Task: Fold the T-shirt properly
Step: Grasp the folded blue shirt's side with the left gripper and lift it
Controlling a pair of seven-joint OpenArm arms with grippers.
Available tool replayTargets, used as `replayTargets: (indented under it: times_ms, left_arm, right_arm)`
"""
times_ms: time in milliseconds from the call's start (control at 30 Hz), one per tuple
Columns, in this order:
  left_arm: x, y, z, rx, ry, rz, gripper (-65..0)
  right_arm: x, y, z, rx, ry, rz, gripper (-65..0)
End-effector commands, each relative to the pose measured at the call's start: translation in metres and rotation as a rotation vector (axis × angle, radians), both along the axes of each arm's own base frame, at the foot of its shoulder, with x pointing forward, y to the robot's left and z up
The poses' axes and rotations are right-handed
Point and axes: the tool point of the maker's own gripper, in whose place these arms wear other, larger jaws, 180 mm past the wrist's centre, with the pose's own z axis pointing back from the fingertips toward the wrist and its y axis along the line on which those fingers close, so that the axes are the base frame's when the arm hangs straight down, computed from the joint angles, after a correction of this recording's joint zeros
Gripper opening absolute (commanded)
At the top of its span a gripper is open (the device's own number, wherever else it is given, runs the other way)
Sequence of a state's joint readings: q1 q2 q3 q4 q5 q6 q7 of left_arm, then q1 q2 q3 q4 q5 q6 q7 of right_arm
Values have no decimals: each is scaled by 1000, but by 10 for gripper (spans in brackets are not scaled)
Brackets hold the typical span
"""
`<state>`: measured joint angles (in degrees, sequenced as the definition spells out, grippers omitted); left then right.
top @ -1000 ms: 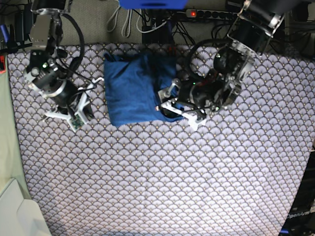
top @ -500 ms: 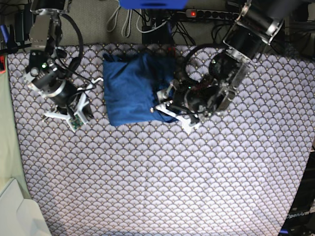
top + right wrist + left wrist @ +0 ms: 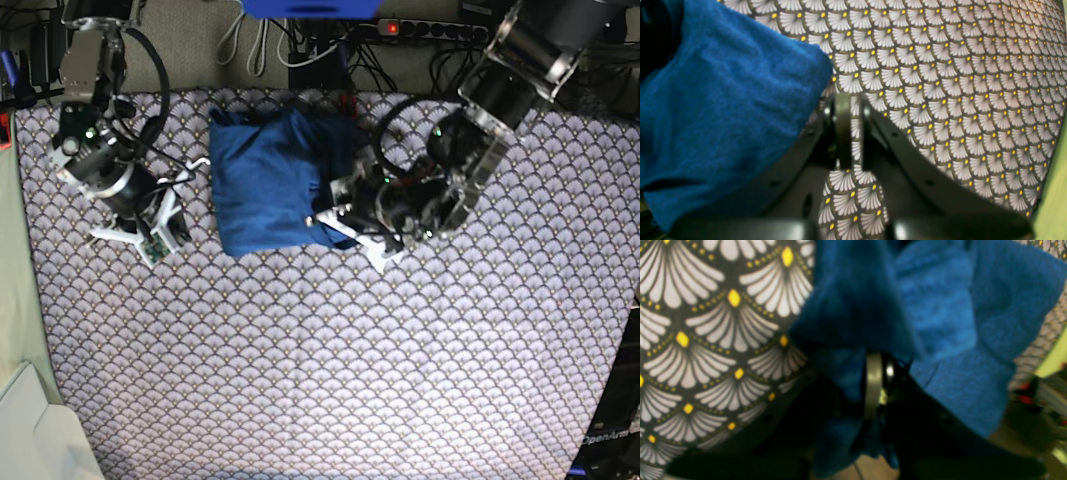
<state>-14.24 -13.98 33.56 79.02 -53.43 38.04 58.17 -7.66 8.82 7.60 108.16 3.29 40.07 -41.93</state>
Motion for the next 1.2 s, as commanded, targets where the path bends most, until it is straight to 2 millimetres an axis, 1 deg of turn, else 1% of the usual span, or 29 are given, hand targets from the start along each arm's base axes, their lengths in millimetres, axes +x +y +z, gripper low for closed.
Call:
replayTargets:
  times_ms: [0,67,100,200,400,633,733,800,900,933,1033,1133,1167]
  left_arm:
    - [0,14,-5,85,-13,-3,-647]
    - [13,16,5,125,-88,-19,-647]
    - [17,12,8,135,-114,-27,-647]
    - [22,9,11,185,-135,-53,-647]
    - [28,-3,16,293,-179,-115,-647]
    - [36,-20,24,498,-366,-264,-647]
    - [38,-24,20,585,-415,-357,-647]
    - [39,-29,20,602,-430,-387,-647]
    - [52,-37,33,602,-470,-389,-647]
    - [56,-43,38,597,-487,-396,-647]
    - [68,-55,52,620,-557,-452,-647]
    - [75,-62,55,673,-599,-522,-647]
    - [76,-69,57,687,-631,-556,-647]
  right_arm:
    - [6,0,12,8,-45,7,-624]
    - [6,0,12,8,-46,5,-624]
    - [6,-2,12,7,-47,-1,-624]
    - [8,-17,15,-1,-55,-42,-624]
    - [12,-51,26,-13,-86,-138,-624]
    - [7,-96,35,-36,-112,-265,-624]
    - [2,-117,40,-46,-124,-330,-624]
    - [-2,-133,43,-54,-132,-376,-624]
    - [-12,-159,47,-67,-141,-455,-624]
    - [-16,-167,48,-72,-142,-478,-624]
    - [-27,-190,53,-90,-152,-548,-624]
    - [-38,-213,60,-102,-169,-623,-624]
    - [-43,-219,62,-104,-172,-642,-624]
